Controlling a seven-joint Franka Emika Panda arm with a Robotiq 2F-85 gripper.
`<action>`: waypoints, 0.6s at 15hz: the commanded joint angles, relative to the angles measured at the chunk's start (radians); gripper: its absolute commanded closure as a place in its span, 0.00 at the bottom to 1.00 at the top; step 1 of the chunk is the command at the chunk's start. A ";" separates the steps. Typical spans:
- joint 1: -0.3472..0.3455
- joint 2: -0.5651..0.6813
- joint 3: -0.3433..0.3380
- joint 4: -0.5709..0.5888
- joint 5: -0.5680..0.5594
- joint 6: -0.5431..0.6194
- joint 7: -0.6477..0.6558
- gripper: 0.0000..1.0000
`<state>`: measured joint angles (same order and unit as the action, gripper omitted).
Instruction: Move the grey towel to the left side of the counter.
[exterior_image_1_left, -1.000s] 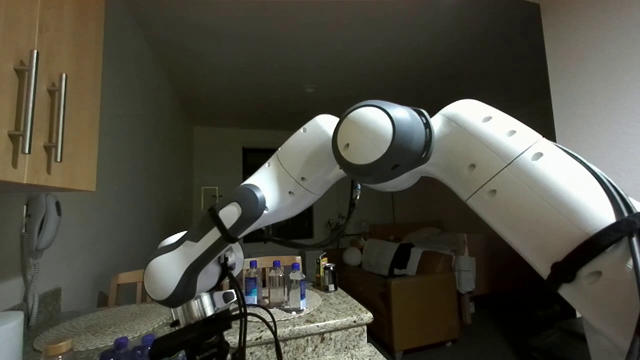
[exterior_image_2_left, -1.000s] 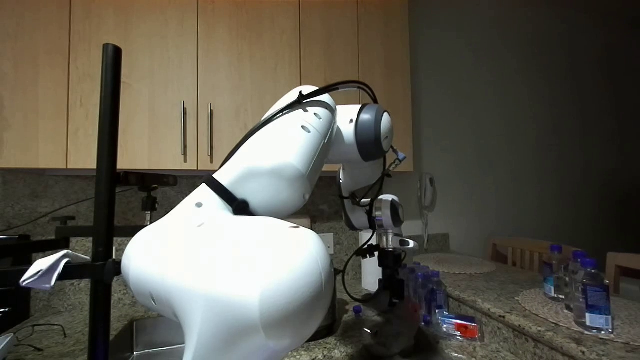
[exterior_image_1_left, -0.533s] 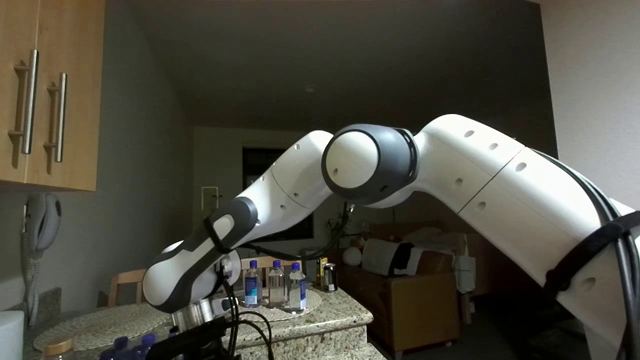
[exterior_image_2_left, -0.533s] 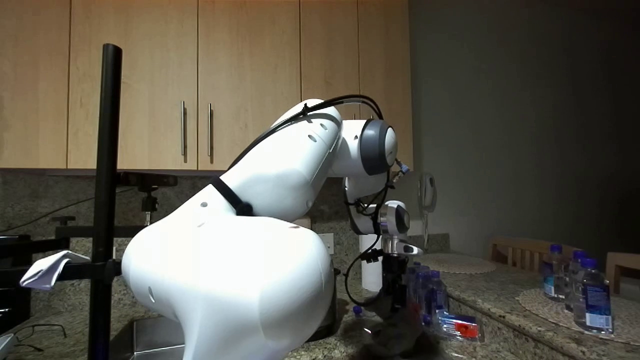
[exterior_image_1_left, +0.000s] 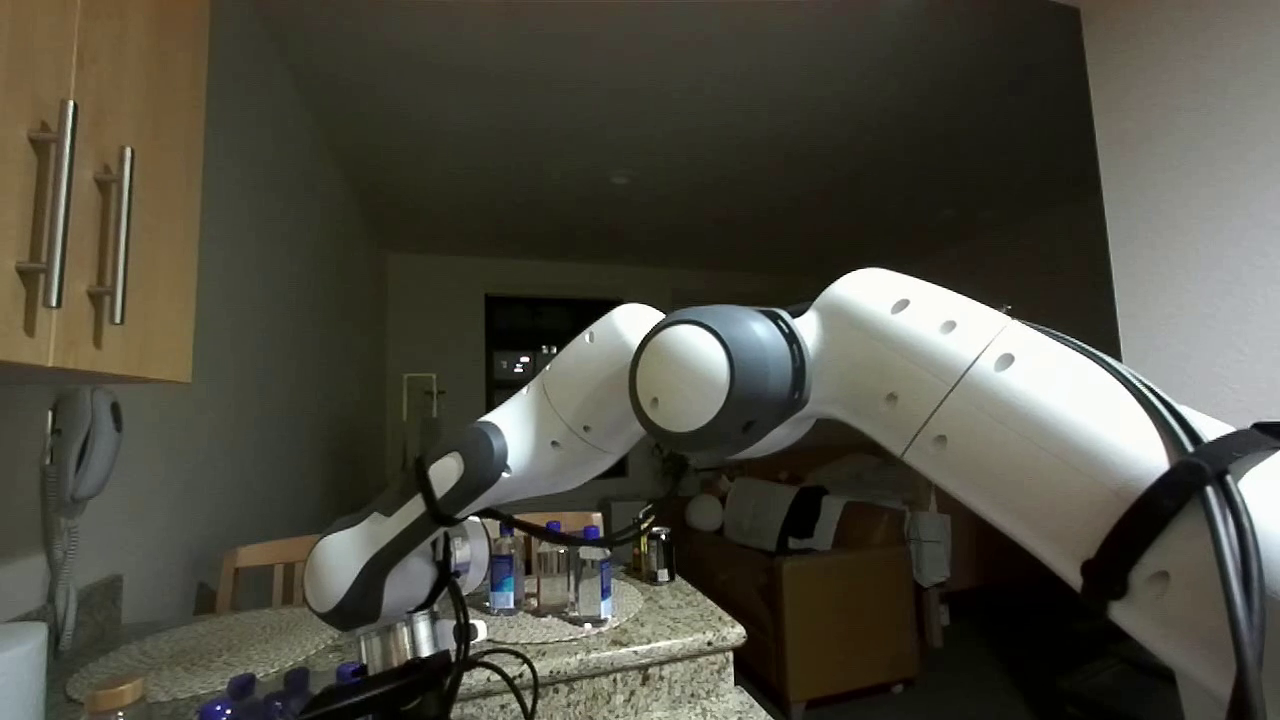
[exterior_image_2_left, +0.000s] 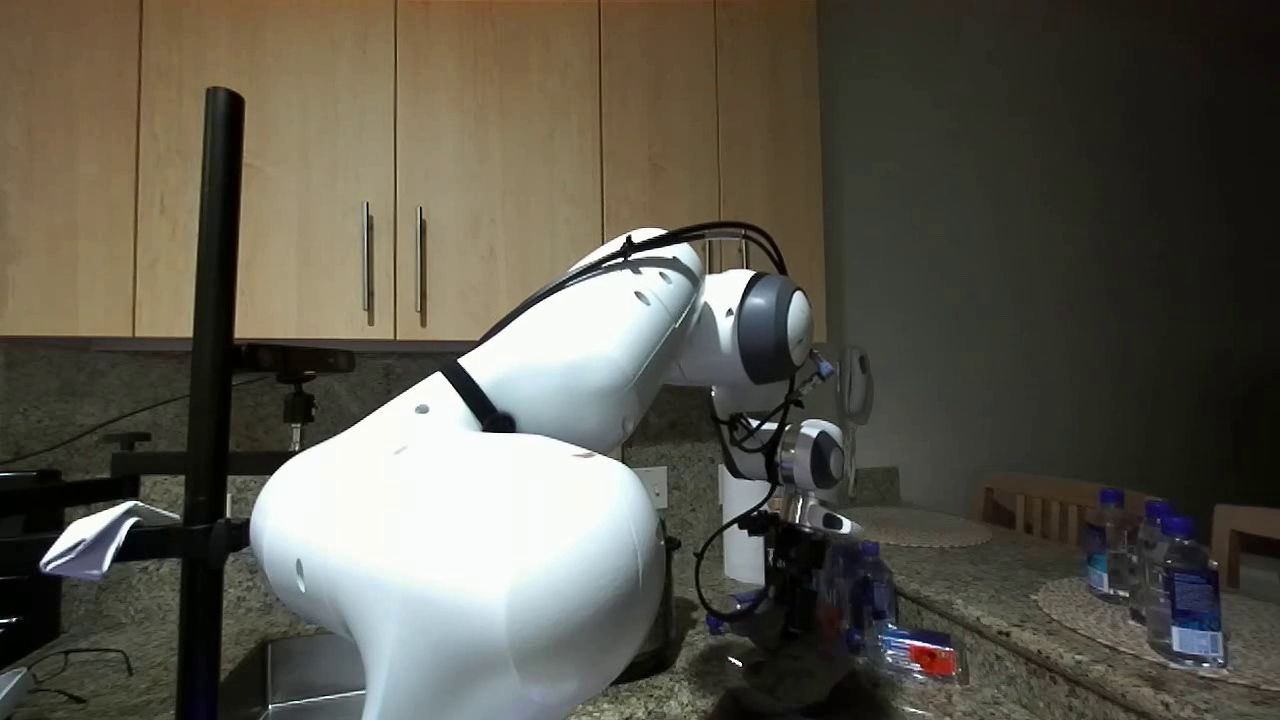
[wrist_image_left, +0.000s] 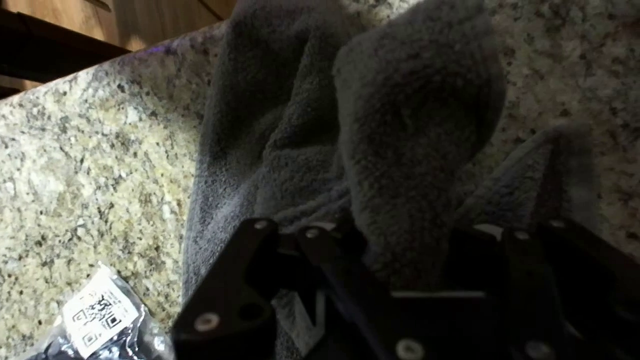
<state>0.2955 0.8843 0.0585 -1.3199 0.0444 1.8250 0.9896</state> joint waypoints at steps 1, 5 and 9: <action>-0.001 0.050 -0.004 0.064 0.048 -0.046 0.033 0.67; 0.007 0.068 -0.007 0.088 0.061 -0.062 0.068 0.44; 0.019 0.029 -0.008 0.060 0.059 -0.034 0.111 0.18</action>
<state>0.3037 0.9461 0.0572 -1.2459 0.0781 1.8006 1.0532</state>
